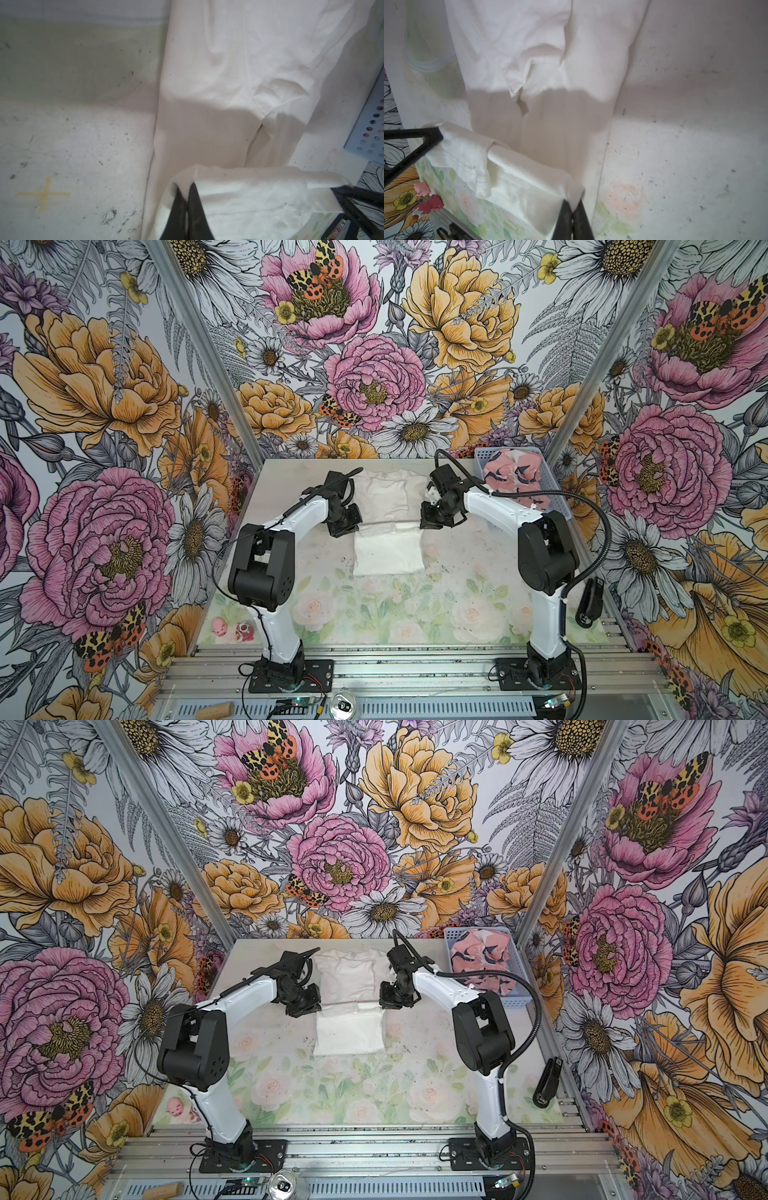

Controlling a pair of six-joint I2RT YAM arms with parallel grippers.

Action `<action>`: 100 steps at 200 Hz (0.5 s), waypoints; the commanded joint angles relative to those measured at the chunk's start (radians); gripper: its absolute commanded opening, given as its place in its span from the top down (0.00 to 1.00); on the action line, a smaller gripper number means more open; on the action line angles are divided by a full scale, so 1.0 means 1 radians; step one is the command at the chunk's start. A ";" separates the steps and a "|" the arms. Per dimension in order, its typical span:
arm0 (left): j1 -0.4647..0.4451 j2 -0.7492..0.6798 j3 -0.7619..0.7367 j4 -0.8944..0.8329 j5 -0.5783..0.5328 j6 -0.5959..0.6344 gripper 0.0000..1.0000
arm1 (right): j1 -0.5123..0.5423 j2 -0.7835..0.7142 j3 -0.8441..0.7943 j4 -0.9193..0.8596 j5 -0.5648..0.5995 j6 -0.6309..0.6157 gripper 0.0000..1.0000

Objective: Fold and stack the mixed laundry pile
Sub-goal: 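Fold the held hem away from the robot over the shirt with both grippers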

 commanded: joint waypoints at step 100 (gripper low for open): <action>-0.082 -0.174 -0.136 0.058 -0.021 -0.044 0.56 | 0.080 -0.110 -0.142 0.071 0.030 0.035 0.57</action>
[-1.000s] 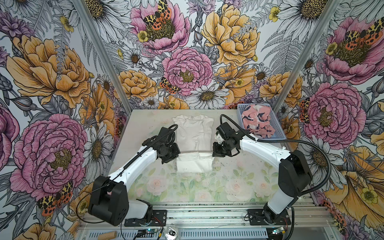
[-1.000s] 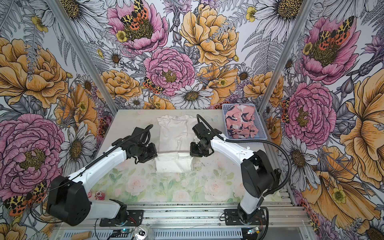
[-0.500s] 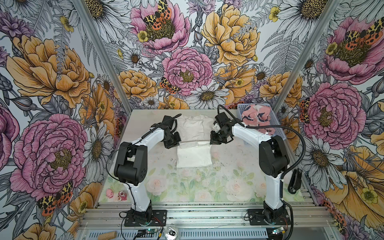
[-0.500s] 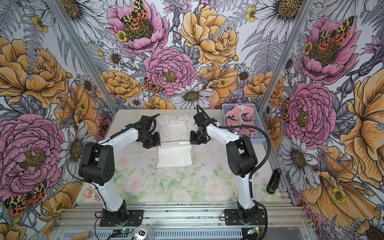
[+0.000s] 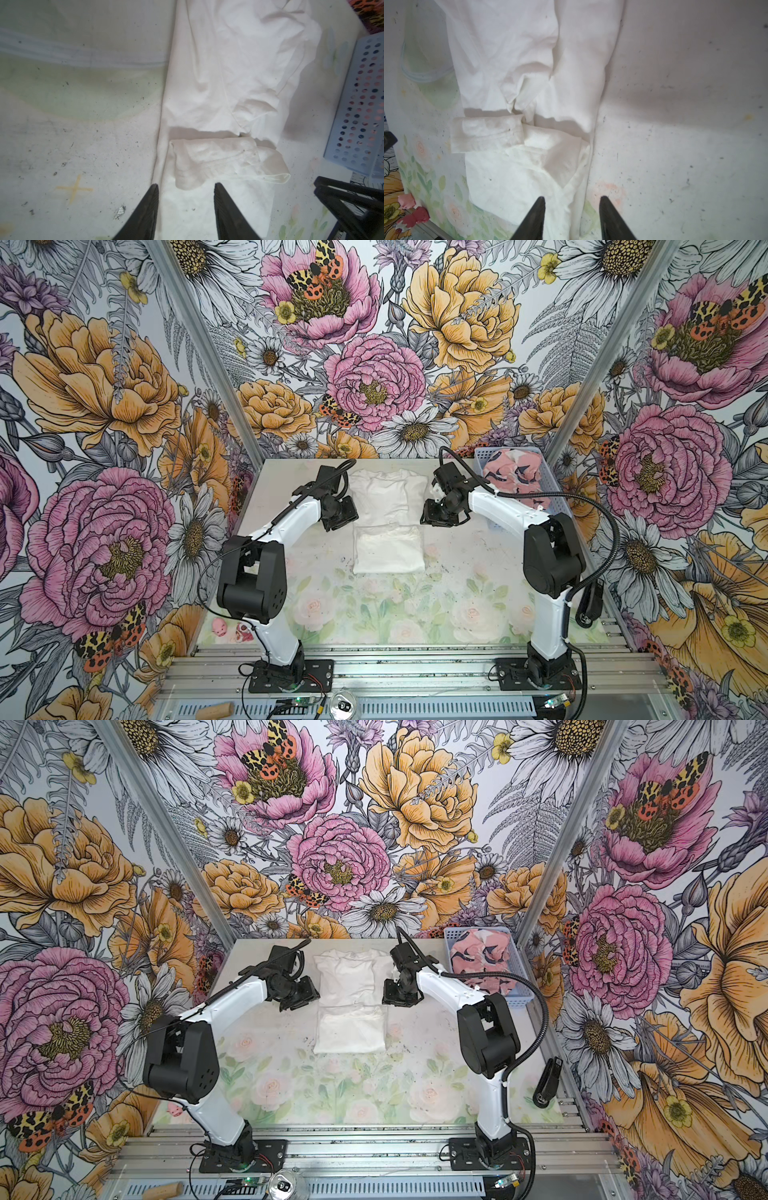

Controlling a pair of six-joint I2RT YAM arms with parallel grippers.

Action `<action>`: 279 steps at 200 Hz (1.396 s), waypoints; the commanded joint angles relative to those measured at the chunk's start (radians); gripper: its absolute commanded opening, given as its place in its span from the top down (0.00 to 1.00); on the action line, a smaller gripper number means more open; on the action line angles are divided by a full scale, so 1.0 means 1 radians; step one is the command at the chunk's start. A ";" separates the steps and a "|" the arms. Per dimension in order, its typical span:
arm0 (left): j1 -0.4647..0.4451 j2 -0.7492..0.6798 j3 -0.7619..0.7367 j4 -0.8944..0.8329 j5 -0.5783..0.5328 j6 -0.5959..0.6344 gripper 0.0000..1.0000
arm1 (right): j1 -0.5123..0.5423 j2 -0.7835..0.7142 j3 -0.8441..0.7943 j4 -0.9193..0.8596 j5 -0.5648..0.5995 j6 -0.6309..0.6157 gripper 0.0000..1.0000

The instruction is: Fold and stack the mixed laundry pile

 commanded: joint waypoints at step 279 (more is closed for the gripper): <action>-0.121 0.047 -0.111 0.109 0.043 -0.024 0.56 | 0.084 -0.044 -0.150 0.189 -0.072 0.088 0.61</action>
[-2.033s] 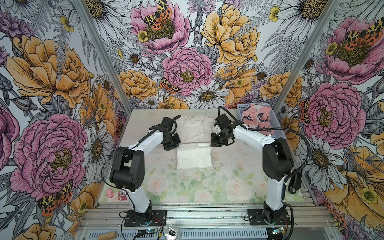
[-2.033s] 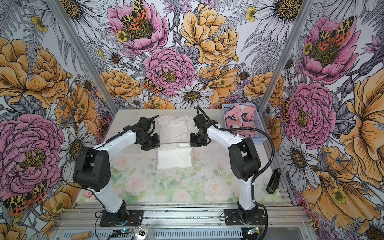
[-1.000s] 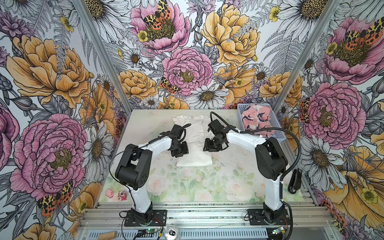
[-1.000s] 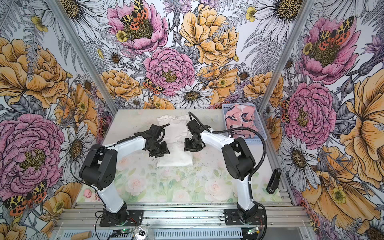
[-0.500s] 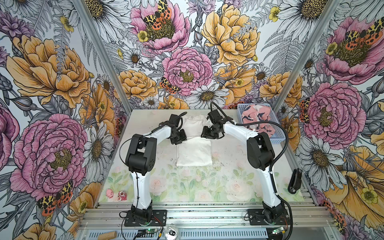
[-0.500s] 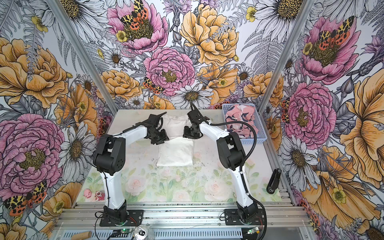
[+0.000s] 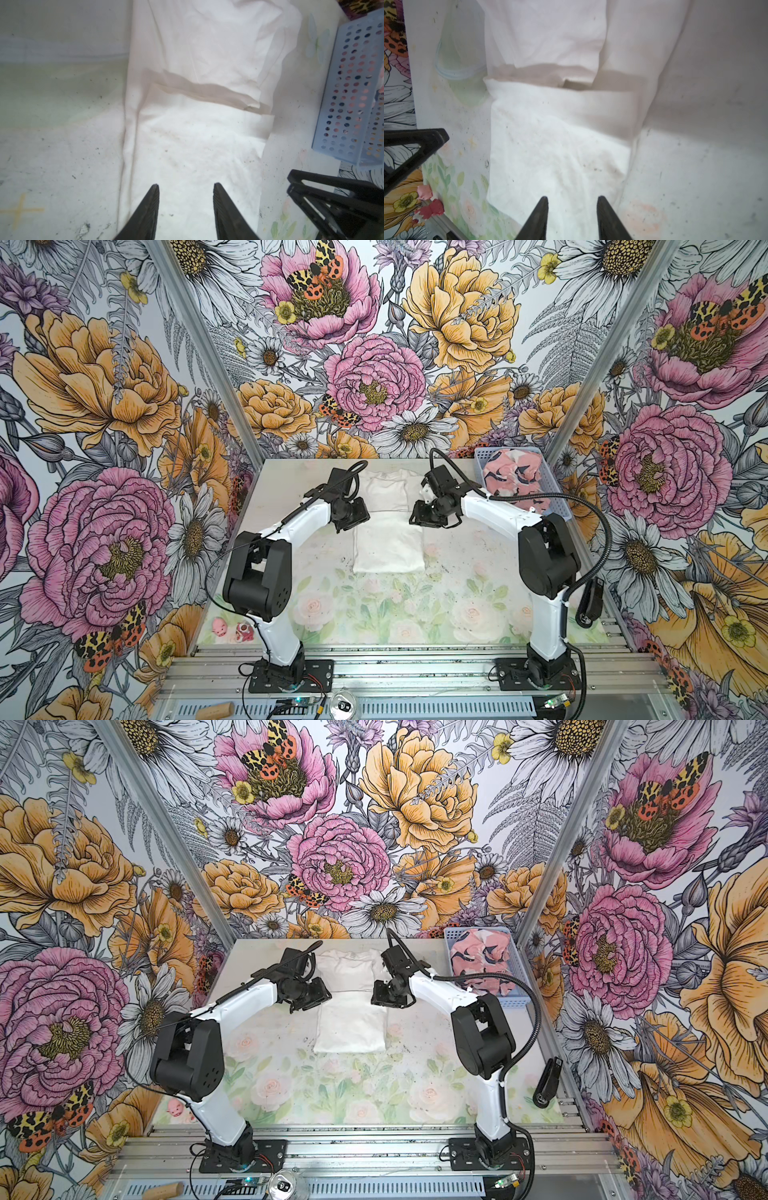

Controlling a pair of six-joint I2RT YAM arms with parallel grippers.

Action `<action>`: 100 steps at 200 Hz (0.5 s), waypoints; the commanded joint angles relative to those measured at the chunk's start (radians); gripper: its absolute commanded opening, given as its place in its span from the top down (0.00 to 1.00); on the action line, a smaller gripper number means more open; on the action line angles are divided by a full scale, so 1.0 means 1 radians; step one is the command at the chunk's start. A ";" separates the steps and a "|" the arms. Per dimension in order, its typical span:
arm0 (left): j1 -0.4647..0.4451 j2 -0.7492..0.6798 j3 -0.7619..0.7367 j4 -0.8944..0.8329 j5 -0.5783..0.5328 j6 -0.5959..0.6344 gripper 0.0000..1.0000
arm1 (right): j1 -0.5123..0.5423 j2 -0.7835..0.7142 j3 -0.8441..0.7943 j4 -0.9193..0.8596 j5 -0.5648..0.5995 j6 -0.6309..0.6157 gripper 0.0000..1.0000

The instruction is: Fold and stack the mixed laundry pile

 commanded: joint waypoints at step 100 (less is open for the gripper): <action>-0.038 -0.041 -0.339 0.086 -0.030 0.019 0.57 | 0.024 -0.059 -0.177 0.073 0.043 0.012 0.64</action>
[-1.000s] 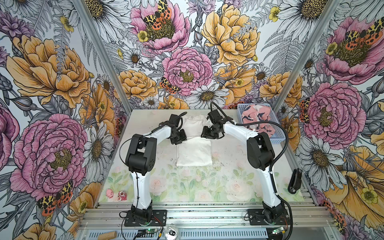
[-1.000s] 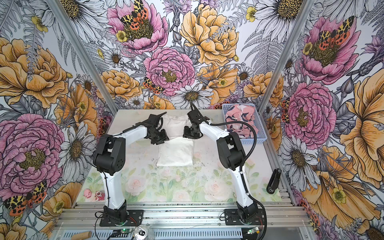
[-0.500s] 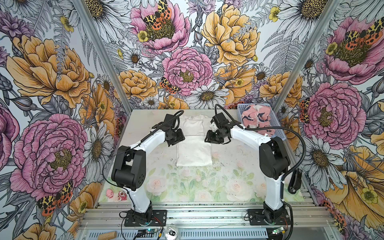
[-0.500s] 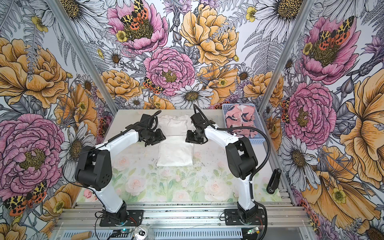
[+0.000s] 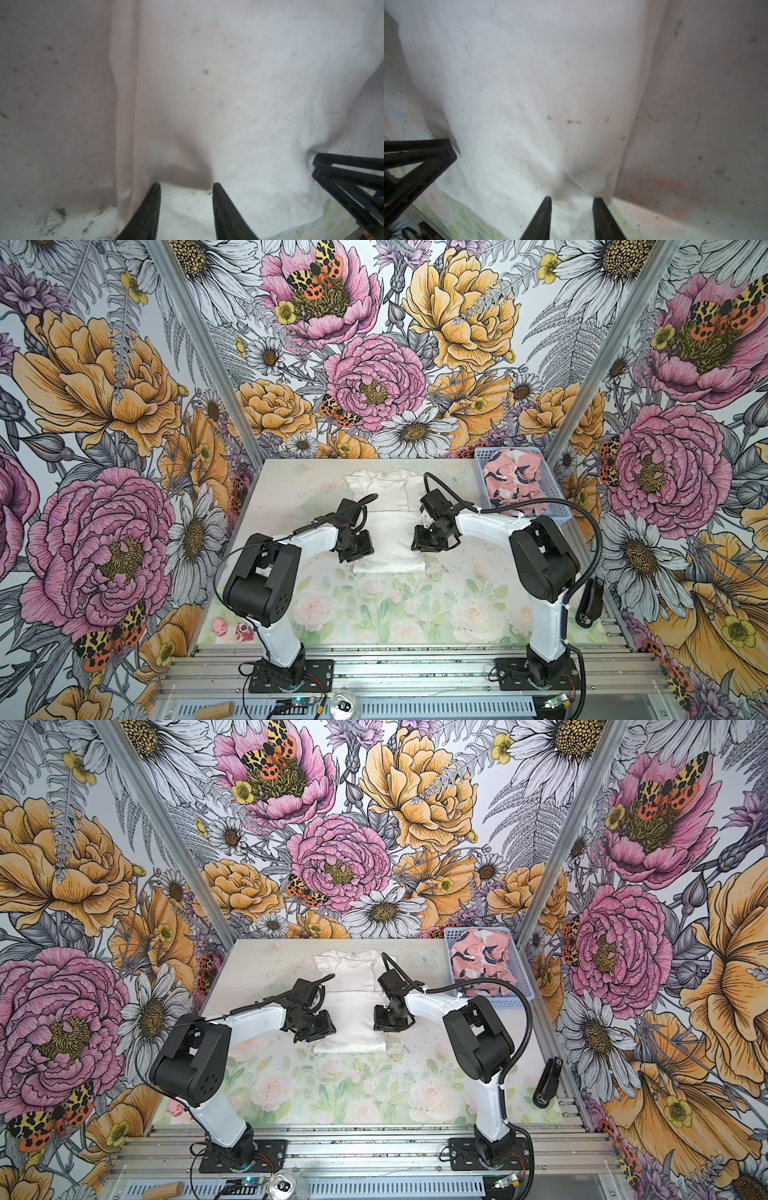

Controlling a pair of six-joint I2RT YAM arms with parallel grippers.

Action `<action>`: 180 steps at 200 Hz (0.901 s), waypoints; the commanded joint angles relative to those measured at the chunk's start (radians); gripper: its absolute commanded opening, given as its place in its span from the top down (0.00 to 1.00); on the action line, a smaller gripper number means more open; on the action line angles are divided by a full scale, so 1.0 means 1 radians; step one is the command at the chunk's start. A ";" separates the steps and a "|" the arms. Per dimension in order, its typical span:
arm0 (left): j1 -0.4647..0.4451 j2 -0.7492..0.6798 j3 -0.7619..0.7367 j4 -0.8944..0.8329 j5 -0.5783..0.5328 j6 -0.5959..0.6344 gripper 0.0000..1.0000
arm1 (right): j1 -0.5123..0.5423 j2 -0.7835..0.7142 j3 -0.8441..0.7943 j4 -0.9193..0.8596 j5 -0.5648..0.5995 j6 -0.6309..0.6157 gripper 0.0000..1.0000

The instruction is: Fold and stack the mixed laundry pile

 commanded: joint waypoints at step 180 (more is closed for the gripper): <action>0.003 -0.229 -0.247 -0.018 -0.094 0.033 0.55 | 0.072 -0.235 -0.285 0.022 0.134 0.042 0.68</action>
